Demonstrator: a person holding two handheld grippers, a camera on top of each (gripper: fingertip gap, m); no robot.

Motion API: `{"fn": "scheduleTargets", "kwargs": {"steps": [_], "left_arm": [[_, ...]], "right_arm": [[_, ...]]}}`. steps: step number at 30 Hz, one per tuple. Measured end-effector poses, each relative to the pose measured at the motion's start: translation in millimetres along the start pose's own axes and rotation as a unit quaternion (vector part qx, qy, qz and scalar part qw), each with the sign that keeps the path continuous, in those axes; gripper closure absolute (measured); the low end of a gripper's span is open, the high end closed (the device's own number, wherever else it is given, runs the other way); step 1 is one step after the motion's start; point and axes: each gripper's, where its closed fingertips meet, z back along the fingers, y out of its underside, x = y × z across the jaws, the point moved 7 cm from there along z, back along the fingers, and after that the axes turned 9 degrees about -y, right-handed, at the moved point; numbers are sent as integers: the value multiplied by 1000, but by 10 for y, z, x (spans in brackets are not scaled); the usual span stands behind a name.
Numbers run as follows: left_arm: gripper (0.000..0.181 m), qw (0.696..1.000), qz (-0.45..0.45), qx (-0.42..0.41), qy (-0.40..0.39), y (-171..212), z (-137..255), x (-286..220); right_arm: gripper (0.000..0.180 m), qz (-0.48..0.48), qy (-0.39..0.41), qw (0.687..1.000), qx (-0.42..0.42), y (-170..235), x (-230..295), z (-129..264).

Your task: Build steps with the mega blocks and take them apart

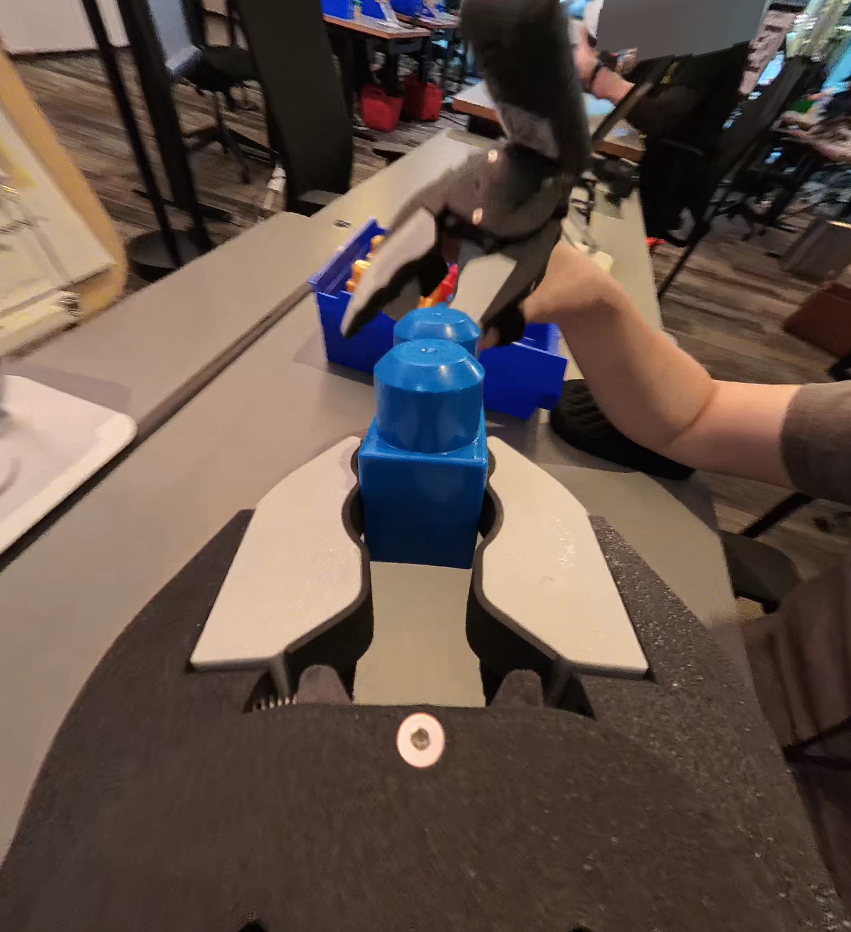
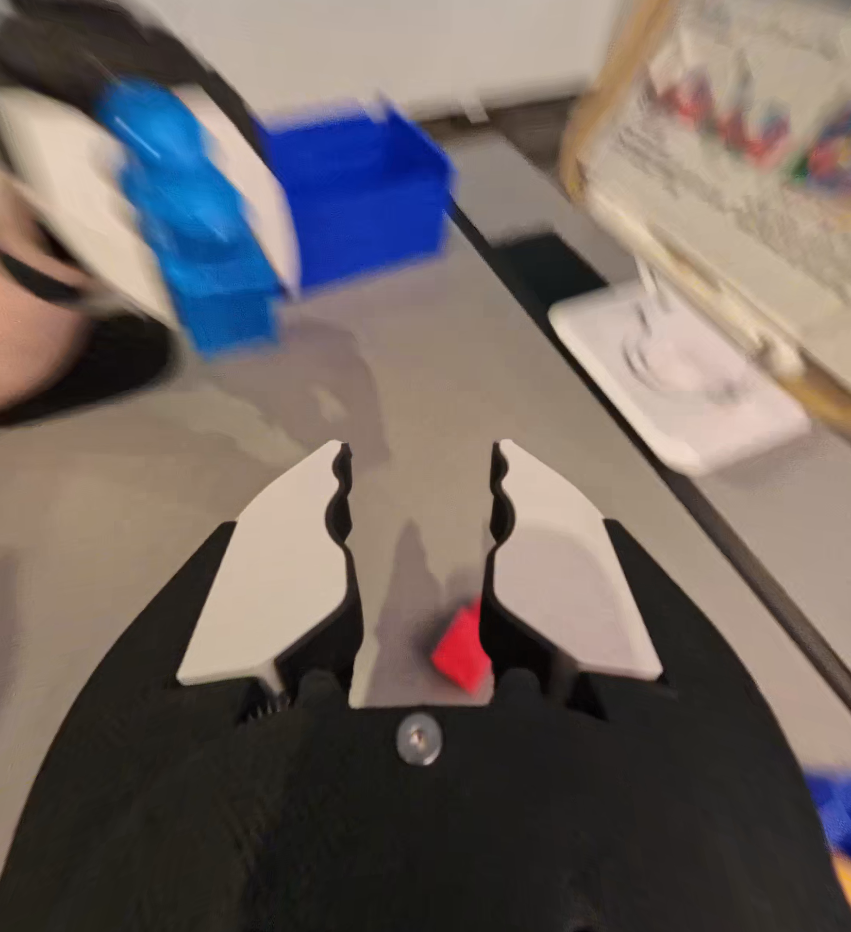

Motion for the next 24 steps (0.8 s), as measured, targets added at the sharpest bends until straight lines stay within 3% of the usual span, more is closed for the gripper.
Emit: {"fn": "scheduleTargets", "kwargs": {"steps": [3,8,19,24], "left_arm": [[140,999,-11,-12,-45,-47,194,90],[140,996,-14,-17,-81,-88,339,170],[140,998,-4,-16,-68,-71,305,184],[140,998,-4,-15,-64,-74,292,167]], "right_arm": [[121,-74,95,977,178,421,-238,-173],[121,-158,117,928,317,864,-333,-455],[125,-203,126,885,400,1180,-374,-594],[141,-209,114,881,408,1217,-372,-623]]}}
